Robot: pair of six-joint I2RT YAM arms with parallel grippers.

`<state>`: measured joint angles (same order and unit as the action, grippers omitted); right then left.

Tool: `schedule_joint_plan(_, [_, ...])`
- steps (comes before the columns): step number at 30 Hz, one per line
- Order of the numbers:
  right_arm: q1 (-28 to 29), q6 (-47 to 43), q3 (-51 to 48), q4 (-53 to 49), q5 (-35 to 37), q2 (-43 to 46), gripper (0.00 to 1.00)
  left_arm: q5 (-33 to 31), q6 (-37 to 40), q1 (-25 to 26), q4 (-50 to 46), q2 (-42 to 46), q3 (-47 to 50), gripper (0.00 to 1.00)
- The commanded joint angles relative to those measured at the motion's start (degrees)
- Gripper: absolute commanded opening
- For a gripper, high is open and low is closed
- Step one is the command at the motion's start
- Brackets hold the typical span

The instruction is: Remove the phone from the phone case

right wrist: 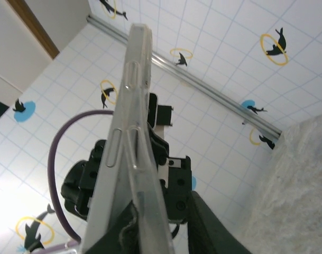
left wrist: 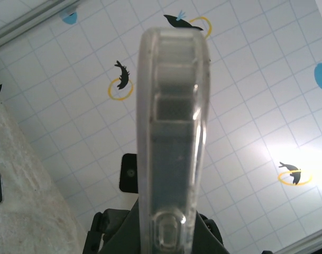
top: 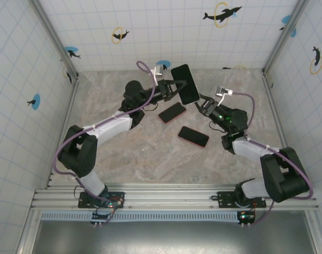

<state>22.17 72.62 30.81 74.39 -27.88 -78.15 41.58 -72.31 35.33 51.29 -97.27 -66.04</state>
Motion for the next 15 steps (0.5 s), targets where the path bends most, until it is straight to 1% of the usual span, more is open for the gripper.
schedule_joint_plan(1, [1.6,1.9,-1.1,2.1,3.6,0.1,0.19,2.1,-1.3,2.8,0.6,-0.5,-0.4,0.08])
schedule_joint_plan(3, [1.9,2.8,-1.6,2.5,3.6,-0.1,0.14,1.5,-1.8,2.8,0.0,-0.8,-0.5,0.1])
schedule_joint_plan(5, [1.8,4.0,-2.3,3.5,3.8,-0.2,0.08,0.6,-1.9,2.7,-0.7,-1.0,-0.4,0.15])
schedule_joint_plan(7, [1.9,4.9,-2.9,4.1,4.1,-0.3,0.05,-0.2,-2.2,2.5,-1.4,-1.1,-0.2,0.23])
schedule_joint_plan(11, [2.0,6.9,-4.2,4.8,5.2,-0.8,0.0,-0.9,-2.8,2.1,-0.6,-1.3,1.0,0.34])
schedule_joint_plan(13, [2.0,8.5,-5.0,6.2,5.4,-1.2,0.0,-1.5,-2.7,1.9,-1.3,-1.3,1.7,0.41])
schedule_joint_plan(15, [2.0,9.8,-5.9,7.2,7.6,-1.6,0.0,-2.2,-2.9,1.4,-1.4,-1.3,2.5,0.44])
